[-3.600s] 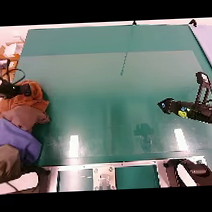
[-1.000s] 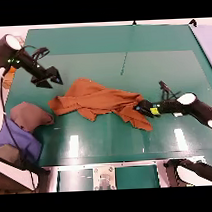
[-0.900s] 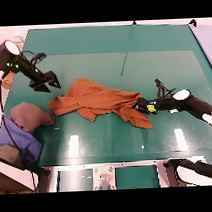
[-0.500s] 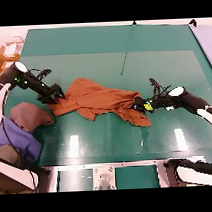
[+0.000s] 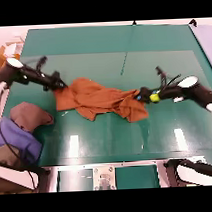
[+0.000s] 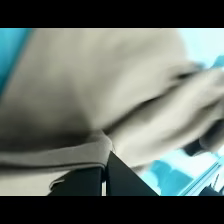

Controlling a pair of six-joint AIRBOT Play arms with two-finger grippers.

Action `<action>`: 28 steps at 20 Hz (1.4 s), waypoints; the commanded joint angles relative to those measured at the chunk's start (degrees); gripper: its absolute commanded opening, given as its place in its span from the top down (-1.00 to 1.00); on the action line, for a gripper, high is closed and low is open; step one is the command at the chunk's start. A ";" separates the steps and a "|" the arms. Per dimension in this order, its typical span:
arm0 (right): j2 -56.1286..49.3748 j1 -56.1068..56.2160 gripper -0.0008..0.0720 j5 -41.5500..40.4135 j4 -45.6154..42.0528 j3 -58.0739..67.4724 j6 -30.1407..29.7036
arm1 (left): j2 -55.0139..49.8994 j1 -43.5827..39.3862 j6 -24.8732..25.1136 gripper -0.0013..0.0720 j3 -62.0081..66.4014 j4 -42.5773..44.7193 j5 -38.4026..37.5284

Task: Fold the shirts.

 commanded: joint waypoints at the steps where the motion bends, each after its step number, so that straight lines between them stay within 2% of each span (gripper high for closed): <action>1: 5.60 -7.96 0.95 11.69 0.13 11.04 0.15 | 8.61 0.04 0.61 0.92 9.46 -3.37 0.13; 4: 12.00 -14.78 0.95 17.42 1.18 23.54 0.17 | 20.76 0.04 0.33 0.92 22.43 -5.57 4.33; 8: 20.83 -22.38 0.95 17.77 1.14 37.92 0.35 | 36.06 0.04 0.44 0.92 35.34 -4.79 13.62; 12: 29.09 -27.80 0.95 17.38 0.63 43.98 -0.07 | 48.74 0.04 3.32 0.92 36.39 -1.22 21.29; 15: 32.83 -27.71 0.95 18.99 0.09 41.88 0.00 | 50.73 0.04 2.78 0.92 36.30 4.68 22.86; 17: 33.59 -27.71 0.95 19.78 0.09 38.38 0.11 | 49.48 0.04 0.26 0.91 33.90 8.07 22.25; 20: 33.59 -27.32 0.95 19.06 0.31 28.46 0.09 | 45.09 0.04 0.28 0.91 26.75 8.04 20.68; 22: 33.20 -25.64 0.95 15.37 0.28 17.20 -0.15 | 38.93 0.04 1.09 0.91 22.38 6.69 19.52; 25: 29.81 -22.82 0.95 5.68 0.31 -0.59 -1.62 | 25.07 -0.76 7.06 0.91 18.25 -2.10 19.85; 28: 20.48 -21.90 0.95 -3.69 0.35 -12.52 -3.02 | 7.28 -7.23 13.16 0.91 18.14 -6.67 23.89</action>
